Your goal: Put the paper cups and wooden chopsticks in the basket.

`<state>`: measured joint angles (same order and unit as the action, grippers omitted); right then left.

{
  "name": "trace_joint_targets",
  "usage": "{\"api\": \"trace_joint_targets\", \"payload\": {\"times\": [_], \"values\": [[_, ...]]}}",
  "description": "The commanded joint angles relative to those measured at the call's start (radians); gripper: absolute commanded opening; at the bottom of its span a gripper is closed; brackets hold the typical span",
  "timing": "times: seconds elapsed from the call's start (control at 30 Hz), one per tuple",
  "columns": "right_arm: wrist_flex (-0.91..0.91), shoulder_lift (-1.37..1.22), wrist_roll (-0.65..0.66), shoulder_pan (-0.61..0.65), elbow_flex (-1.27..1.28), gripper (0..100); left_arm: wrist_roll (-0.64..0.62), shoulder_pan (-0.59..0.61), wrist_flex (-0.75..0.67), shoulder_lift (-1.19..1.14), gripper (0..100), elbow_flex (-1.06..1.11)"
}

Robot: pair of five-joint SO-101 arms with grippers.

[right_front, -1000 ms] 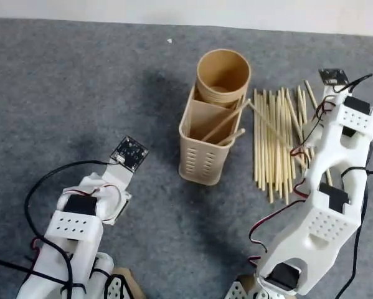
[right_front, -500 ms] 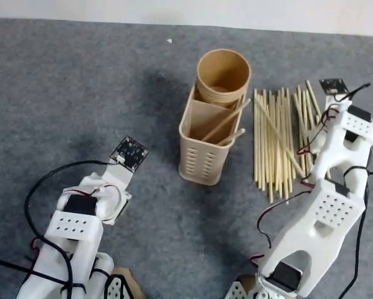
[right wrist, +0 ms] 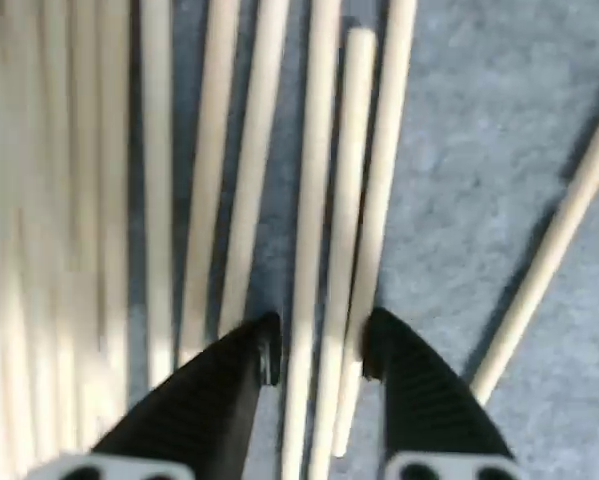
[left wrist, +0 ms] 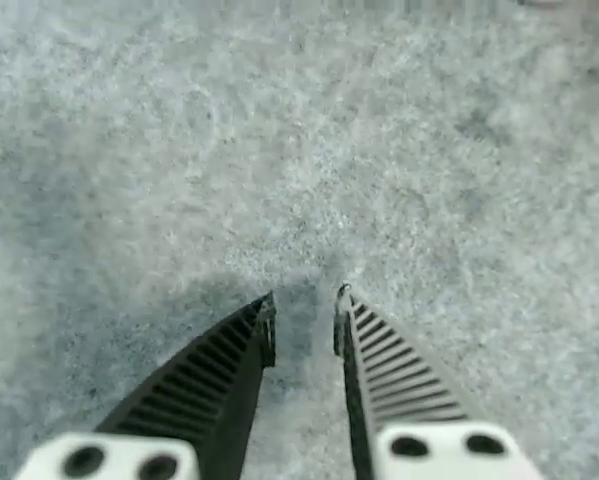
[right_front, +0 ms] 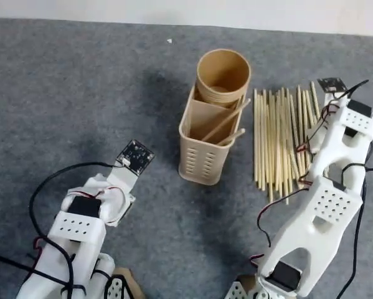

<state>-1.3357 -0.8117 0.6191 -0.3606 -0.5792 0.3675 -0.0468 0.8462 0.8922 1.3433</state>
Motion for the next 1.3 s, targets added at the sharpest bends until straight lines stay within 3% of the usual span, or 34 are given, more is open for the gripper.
{"api": "trace_joint_targets", "payload": {"times": [0.0,0.4,0.6,1.03,1.13,1.27], "values": [[-0.064,0.015,0.009,0.030,-0.068,12.1,0.003,-0.015,-0.015,0.007,13,-0.004],[-0.093,0.022,0.008,-0.031,-0.094,12.3,0.003,-0.015,-0.015,0.007,13,-0.004],[-0.090,0.012,0.008,-0.035,-0.088,23.1,0.003,-0.015,-0.017,0.007,13,-0.004],[-0.030,-0.012,-0.025,-0.036,-0.093,23.1,0.003,-0.015,-0.017,0.007,13,-0.004],[-0.027,-0.012,-0.064,-0.025,-0.093,21.7,0.003,-0.015,-0.017,0.007,13,-0.004],[-0.027,-0.013,-0.063,0.005,-0.087,10.6,0.003,-0.015,-0.017,0.007,13,-0.004]]}}
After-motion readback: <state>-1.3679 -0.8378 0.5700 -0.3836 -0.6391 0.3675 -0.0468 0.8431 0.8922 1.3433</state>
